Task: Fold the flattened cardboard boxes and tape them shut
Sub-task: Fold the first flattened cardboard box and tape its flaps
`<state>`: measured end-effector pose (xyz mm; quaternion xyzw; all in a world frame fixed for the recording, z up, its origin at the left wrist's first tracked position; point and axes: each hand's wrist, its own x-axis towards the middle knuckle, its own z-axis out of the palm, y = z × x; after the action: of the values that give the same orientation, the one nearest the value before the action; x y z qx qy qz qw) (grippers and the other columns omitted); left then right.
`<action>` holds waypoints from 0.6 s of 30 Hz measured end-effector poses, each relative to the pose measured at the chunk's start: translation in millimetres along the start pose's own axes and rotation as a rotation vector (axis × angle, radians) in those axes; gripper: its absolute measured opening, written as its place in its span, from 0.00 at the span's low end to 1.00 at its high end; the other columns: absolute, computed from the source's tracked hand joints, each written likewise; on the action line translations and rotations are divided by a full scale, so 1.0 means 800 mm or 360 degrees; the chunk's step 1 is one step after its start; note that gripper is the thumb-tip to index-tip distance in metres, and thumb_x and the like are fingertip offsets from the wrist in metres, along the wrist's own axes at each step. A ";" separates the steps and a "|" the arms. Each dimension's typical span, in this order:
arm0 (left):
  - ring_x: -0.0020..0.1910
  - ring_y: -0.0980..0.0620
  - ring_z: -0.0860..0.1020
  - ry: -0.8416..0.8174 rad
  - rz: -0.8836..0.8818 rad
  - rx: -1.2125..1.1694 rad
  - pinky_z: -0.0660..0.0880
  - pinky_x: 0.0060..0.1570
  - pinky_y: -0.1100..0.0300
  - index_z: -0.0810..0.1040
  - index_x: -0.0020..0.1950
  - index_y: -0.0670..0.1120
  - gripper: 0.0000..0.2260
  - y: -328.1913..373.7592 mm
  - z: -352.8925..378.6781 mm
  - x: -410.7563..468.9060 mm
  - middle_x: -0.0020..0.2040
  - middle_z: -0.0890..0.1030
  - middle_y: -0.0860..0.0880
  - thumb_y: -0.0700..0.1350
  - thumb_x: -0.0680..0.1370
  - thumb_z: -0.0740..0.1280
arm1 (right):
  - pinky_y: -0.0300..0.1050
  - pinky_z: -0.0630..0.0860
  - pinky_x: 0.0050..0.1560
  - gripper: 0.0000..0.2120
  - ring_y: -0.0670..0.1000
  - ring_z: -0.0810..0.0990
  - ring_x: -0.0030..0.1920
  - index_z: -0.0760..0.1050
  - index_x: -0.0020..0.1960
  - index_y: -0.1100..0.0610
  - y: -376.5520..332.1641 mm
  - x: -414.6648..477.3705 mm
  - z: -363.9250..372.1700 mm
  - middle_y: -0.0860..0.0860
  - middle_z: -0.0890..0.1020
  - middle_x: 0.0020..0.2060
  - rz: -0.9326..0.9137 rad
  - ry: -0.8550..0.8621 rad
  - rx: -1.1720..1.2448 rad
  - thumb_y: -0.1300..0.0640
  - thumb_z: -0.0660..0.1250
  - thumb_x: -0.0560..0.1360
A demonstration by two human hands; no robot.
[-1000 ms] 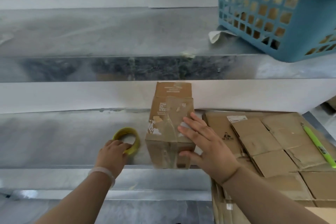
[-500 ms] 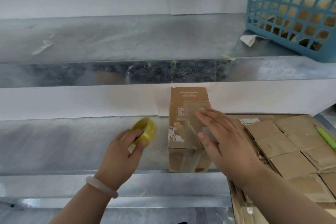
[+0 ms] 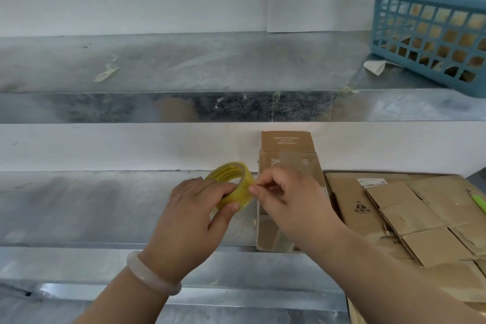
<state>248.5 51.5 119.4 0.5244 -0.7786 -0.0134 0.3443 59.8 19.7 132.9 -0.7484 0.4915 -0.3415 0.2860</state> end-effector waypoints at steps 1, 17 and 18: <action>0.39 0.56 0.76 -0.0041 -0.0009 -0.0005 0.73 0.44 0.57 0.81 0.52 0.49 0.14 0.000 -0.003 0.001 0.42 0.75 0.62 0.55 0.77 0.60 | 0.29 0.71 0.43 0.04 0.40 0.76 0.45 0.77 0.43 0.47 -0.001 0.001 -0.001 0.42 0.79 0.40 0.0029 -0.0020 0.0014 0.50 0.69 0.76; 0.36 0.56 0.73 -0.0287 -0.0116 -0.0002 0.60 0.30 0.66 0.69 0.35 0.57 0.19 0.002 -0.021 0.034 0.29 0.71 0.55 0.71 0.71 0.53 | 0.47 0.82 0.45 0.15 0.52 0.85 0.42 0.77 0.55 0.58 0.001 0.013 -0.011 0.54 0.85 0.41 0.0699 -0.0221 0.1336 0.54 0.74 0.72; 0.37 0.56 0.73 -0.0298 -0.0105 -0.0005 0.61 0.30 0.66 0.70 0.36 0.58 0.19 0.002 -0.020 0.034 0.30 0.72 0.56 0.71 0.71 0.53 | 0.48 0.83 0.47 0.16 0.52 0.86 0.43 0.78 0.55 0.56 0.001 0.014 -0.013 0.52 0.86 0.41 0.0670 -0.0245 0.1196 0.54 0.77 0.70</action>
<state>250.2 35.1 146.8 0.5457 -0.7898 -0.0748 0.2700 53.9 8.1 140.9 -0.4991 0.4521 -0.3741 0.6376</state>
